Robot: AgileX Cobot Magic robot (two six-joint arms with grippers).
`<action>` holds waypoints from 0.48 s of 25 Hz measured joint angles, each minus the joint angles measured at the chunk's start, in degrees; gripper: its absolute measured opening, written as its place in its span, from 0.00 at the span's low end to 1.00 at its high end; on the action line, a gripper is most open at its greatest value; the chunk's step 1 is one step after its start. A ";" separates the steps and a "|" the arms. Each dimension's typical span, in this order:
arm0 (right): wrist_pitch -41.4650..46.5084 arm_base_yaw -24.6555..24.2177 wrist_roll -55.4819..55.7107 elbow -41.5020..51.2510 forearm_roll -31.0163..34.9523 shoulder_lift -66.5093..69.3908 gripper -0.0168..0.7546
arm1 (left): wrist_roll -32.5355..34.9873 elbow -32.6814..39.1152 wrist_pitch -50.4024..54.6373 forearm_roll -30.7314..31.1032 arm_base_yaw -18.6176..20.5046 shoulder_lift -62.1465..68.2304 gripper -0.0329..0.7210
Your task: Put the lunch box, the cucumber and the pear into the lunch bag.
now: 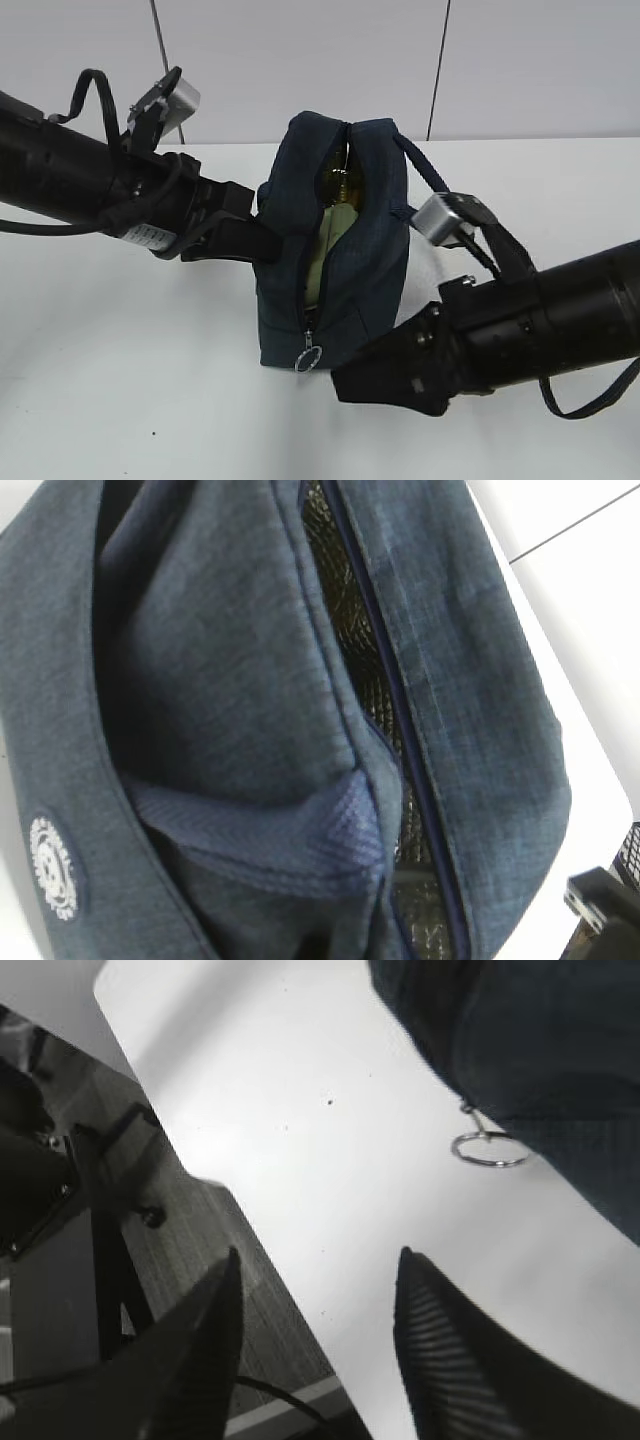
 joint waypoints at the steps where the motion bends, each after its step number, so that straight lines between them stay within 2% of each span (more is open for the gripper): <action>1: 1.62 -1.95 -2.97 0.92 2.31 0.65 0.51 | 0.00 0.00 0.00 0.01 0.00 0.00 0.02; 5: 5.75 -7.71 -12.70 4.70 6.75 3.03 0.45 | 0.00 0.00 0.06 0.13 0.00 0.00 0.02; 12: 9.06 -8.29 -16.62 6.10 7.39 7.29 0.43 | 0.05 0.00 0.18 0.13 0.00 0.00 0.02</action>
